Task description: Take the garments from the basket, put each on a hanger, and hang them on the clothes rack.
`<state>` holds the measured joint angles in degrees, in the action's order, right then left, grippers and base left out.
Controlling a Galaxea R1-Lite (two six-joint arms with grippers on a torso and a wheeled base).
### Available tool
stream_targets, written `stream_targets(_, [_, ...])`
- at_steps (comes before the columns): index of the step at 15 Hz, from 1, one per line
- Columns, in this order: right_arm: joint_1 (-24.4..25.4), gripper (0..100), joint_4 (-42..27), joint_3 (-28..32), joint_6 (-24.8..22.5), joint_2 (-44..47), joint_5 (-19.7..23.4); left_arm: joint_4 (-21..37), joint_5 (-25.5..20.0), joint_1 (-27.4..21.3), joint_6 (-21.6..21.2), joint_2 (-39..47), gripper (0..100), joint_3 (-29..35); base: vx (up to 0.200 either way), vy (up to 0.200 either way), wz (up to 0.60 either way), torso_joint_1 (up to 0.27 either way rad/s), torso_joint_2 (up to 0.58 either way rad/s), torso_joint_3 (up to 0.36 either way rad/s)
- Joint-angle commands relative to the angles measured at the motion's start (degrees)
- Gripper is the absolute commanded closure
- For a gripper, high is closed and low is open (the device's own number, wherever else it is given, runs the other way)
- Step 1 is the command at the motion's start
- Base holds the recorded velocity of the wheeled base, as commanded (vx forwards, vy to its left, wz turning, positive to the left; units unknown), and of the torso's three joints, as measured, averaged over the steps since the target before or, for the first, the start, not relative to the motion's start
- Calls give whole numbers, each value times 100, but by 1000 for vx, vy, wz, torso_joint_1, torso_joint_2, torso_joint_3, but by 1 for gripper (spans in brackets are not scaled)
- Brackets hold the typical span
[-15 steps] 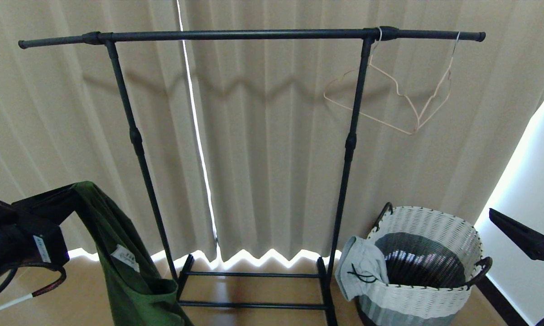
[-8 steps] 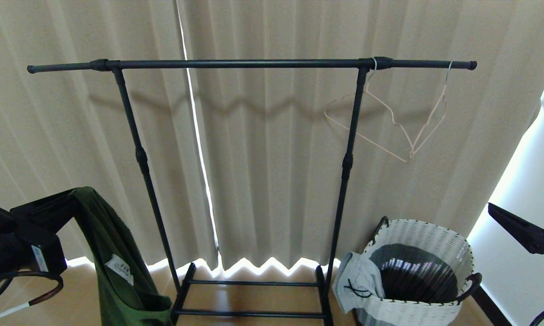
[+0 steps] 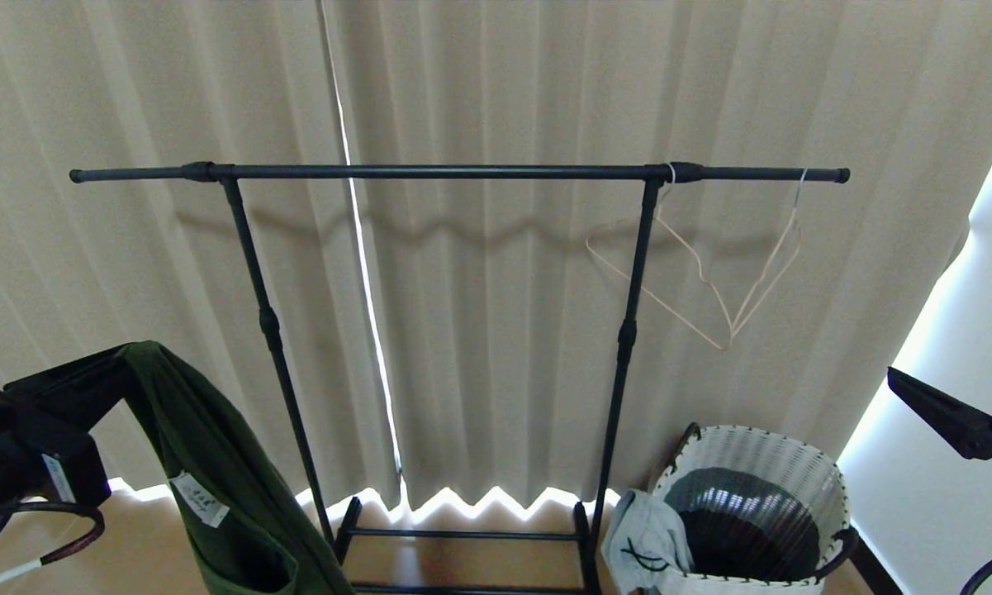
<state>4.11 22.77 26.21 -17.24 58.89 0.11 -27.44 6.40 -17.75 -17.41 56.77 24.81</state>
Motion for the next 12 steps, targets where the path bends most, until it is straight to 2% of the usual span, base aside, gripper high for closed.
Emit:
stream_targets(1, [2, 0, -1, -2, -8, 8, -2, 2, 2, 0, 1, -8, 100, -37, 0, 0, 0, 168, -373, -198])
stream_targets(8, [2, 0, -10, -11, -8, 26, -2, 2, 10, 0, 9, -140, 100, -187, 0, 0, 0, 27, -57, -32])
stream_targets(12, [2, 0, -10, -2, -16, 8, -11, 2, 2, 0, 9, -131, 100, -178, 0, -200, 0, -1, 1, 0])
